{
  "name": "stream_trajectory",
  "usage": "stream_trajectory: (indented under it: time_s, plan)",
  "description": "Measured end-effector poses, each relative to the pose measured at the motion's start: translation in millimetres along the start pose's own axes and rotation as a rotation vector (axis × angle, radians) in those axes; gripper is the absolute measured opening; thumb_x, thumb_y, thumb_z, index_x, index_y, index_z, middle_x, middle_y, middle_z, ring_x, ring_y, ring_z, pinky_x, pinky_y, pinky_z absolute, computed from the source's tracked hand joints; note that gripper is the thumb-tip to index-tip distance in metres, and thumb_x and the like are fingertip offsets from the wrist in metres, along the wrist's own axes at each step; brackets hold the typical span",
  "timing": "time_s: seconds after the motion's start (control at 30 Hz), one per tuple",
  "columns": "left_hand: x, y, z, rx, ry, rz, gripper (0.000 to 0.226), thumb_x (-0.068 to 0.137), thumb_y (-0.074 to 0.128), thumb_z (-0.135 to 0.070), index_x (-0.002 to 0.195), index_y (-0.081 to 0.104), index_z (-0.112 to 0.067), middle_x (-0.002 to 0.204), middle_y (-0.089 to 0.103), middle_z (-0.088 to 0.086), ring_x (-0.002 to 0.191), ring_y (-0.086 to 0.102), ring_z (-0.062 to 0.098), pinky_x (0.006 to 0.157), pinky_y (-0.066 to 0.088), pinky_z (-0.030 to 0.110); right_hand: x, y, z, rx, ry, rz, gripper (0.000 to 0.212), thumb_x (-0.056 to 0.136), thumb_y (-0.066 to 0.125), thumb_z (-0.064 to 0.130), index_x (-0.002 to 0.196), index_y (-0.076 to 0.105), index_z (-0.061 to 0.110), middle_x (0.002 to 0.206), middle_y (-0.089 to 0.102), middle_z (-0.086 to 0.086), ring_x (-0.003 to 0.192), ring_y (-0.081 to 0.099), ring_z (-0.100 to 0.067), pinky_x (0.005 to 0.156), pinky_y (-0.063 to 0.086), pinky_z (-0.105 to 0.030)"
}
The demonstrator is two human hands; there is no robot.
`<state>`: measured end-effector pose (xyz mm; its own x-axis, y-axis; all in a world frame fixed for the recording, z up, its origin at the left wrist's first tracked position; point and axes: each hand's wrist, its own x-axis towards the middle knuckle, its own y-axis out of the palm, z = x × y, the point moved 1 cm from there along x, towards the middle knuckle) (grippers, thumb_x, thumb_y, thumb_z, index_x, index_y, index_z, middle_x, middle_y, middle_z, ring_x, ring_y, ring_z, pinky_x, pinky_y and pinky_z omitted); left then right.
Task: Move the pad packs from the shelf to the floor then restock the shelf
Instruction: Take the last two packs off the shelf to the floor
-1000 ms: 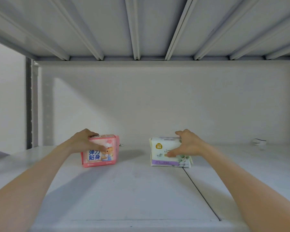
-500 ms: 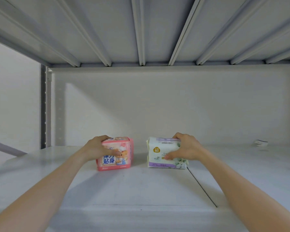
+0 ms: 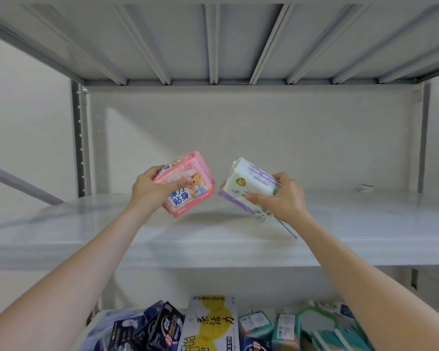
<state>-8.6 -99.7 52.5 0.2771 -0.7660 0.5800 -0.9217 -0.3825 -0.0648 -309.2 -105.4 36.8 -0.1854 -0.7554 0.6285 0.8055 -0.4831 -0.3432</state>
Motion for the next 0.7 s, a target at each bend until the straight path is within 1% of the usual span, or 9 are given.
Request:
stream_trajectory:
  time_s: [0.13, 0.2, 0.27, 0.33, 0.37, 0.47, 0.53, 0.63, 0.7]
  plan:
    - [-28.8, -11.7, -17.5, -0.016, 0.054, -0.014, 0.069, 0.040, 0.092, -0.051, 0.101, 0.063, -0.037, 0.095, 0.071, -0.015, 0.080, 0.070, 0.001, 0.060, 0.054, 0.020, -29.7, -19.0, 13.0, 0.049, 0.006, -0.060, 0.067, 0.051, 0.089, 0.046, 0.104, 0.052, 0.030, 0.108, 0.058, -0.001, 0.089, 0.058, -0.008, 0.066, 0.045, -0.022]
    - [-42.3, -17.3, -21.1, -0.030, 0.056, -0.017, 0.078, 0.035, 0.090, -0.056, 0.105, 0.063, -0.036, 0.098, 0.071, -0.014, 0.085, 0.070, 0.005, 0.068, 0.058, 0.027, -44.8, -27.8, 17.9, 0.062, 0.010, -0.083, 0.067, 0.051, 0.090, 0.045, 0.104, 0.053, 0.030, 0.108, 0.057, 0.000, 0.087, 0.056, -0.002, 0.062, 0.043, -0.017]
    - [-55.7, -23.1, -23.4, -0.050, 0.045, -0.012, 0.083, 0.032, 0.090, -0.056, 0.108, 0.064, -0.034, 0.101, 0.071, -0.011, 0.089, 0.070, 0.010, 0.077, 0.059, 0.037, -60.4, -37.2, 23.4, 0.068, 0.021, -0.093, 0.067, 0.050, 0.090, 0.046, 0.105, 0.053, 0.030, 0.109, 0.057, 0.001, 0.087, 0.055, 0.001, 0.064, 0.047, -0.021]
    - [-69.9, -29.2, -27.1, -0.066, 0.034, -0.008, 0.087, 0.032, 0.091, -0.055, 0.111, 0.063, -0.031, 0.103, 0.071, -0.009, 0.091, 0.070, 0.011, 0.080, 0.059, 0.041, -75.3, -47.3, 28.6, 0.062, 0.032, -0.093, 0.068, 0.050, 0.089, 0.047, 0.106, 0.054, 0.031, 0.110, 0.057, 0.001, 0.088, 0.057, -0.002, 0.070, 0.053, -0.030]
    - [-77.6, -32.8, -29.6, -0.070, 0.032, -0.008, 0.088, 0.032, 0.091, -0.055, 0.112, 0.063, -0.031, 0.105, 0.071, -0.009, 0.092, 0.070, 0.011, 0.081, 0.059, 0.041, -82.8, -52.6, 31.2, 0.061, 0.030, -0.089, 0.069, 0.050, 0.089, 0.047, 0.107, 0.054, 0.031, 0.110, 0.057, 0.001, 0.089, 0.057, -0.002, 0.070, 0.053, -0.029]
    - [-103.9, -42.6, -38.4, -0.066, 0.029, -0.002, 0.087, 0.036, 0.092, -0.051, 0.115, 0.062, -0.030, 0.108, 0.070, -0.008, 0.095, 0.069, 0.011, 0.084, 0.058, 0.043, -106.2, -68.9, 37.7, 0.057, 0.012, -0.075, 0.071, 0.052, 0.089, 0.047, 0.112, 0.054, 0.029, 0.112, 0.056, 0.003, 0.090, 0.053, 0.005, 0.063, 0.041, -0.014]
    - [-125.5, -48.1, -45.2, -0.065, 0.026, 0.006, 0.088, 0.039, 0.093, -0.047, 0.119, 0.061, -0.028, 0.110, 0.069, -0.007, 0.097, 0.069, 0.012, 0.086, 0.057, 0.043, -124.7, -79.9, 40.8, 0.055, 0.009, -0.065, 0.073, 0.053, 0.088, 0.047, 0.115, 0.054, 0.028, 0.113, 0.056, 0.003, 0.092, 0.054, 0.003, 0.062, 0.039, -0.012]
    - [-162.8, -57.6, -55.3, -0.040, 0.017, 0.014, 0.095, 0.038, 0.092, -0.049, 0.124, 0.058, -0.026, 0.116, 0.066, -0.005, 0.099, 0.067, 0.011, 0.086, 0.057, 0.041, -154.9, -96.8, 46.3, 0.046, -0.004, -0.042, 0.073, 0.056, 0.087, 0.046, 0.116, 0.052, 0.026, 0.115, 0.056, 0.001, 0.094, 0.055, -0.003, 0.068, 0.045, -0.017]
    - [-190.4, -64.8, -58.5, -0.013, -0.001, 0.025, 0.101, 0.036, 0.091, -0.053, 0.127, 0.055, -0.026, 0.118, 0.064, -0.004, 0.102, 0.066, 0.012, 0.087, 0.057, 0.041, -177.1, -107.1, 47.6, 0.070, -0.008, -0.024, 0.070, 0.057, 0.088, 0.044, 0.113, 0.051, 0.026, 0.116, 0.056, 0.000, 0.097, 0.057, -0.008, 0.078, 0.053, -0.029]
